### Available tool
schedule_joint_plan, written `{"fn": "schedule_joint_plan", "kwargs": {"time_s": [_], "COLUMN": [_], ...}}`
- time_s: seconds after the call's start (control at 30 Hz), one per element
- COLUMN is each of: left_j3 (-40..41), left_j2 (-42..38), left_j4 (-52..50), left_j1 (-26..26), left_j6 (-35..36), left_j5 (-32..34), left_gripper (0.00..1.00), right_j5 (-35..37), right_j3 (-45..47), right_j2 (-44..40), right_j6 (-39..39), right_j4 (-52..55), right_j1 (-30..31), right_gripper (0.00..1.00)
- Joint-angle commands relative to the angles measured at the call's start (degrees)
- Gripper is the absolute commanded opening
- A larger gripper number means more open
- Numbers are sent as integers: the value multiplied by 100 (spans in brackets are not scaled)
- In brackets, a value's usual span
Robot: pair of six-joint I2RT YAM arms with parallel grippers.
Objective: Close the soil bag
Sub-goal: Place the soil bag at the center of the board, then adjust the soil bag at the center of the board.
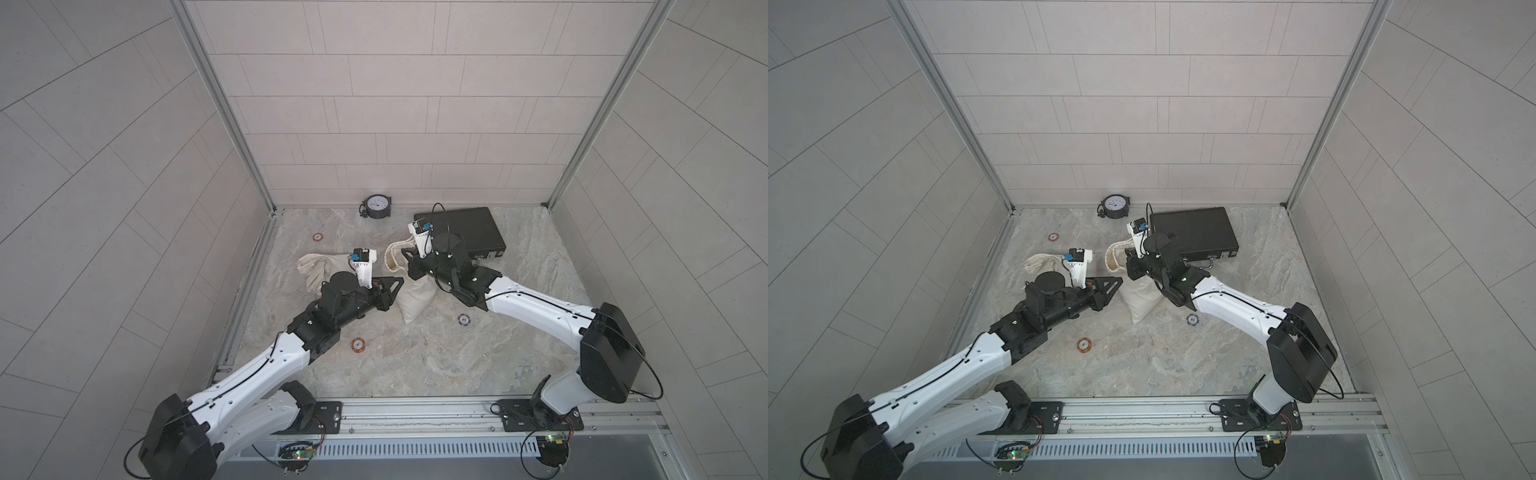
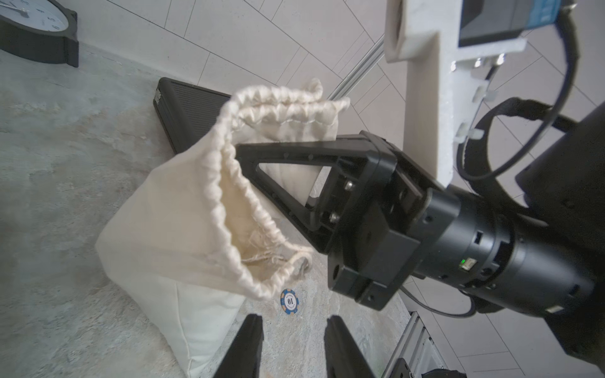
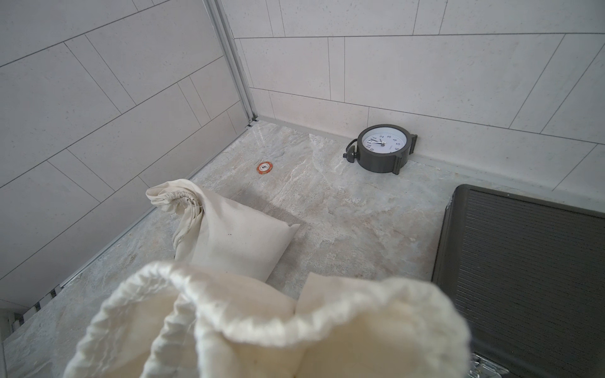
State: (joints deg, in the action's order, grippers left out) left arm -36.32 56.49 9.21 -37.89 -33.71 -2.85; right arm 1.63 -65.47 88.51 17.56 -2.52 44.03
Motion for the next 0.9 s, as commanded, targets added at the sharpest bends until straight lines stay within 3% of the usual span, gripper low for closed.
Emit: {"fn": "schedule_joint_plan", "kwargs": {"time_s": [0.0,0.33,0.5,0.7,0.87], "left_j3": [39,305,241,146,201], "left_j2": [256,560,471,482,360], "left_j4": [783,1896,1438,1175,1003], "left_j1": [-65,-69,-50,-34,-26], "left_j6": [-214,-755,-751,-630,-555], "left_j5": [-60,712,1215,1192,1141], "left_gripper": [34,30,30,30,31], "right_j5": [-160,-558,-547,-807,-2158], "right_j3": [-57,184,499,868,915], "right_j2": [17,-86,-385,-889,-997], "right_j6": [181,321,225,-277,-765], "right_j4": [-334,-501,-495,-212,28], "right_j1": [54,52,-12,-333,-1026], "right_gripper": [0,0,13,49,80]}}
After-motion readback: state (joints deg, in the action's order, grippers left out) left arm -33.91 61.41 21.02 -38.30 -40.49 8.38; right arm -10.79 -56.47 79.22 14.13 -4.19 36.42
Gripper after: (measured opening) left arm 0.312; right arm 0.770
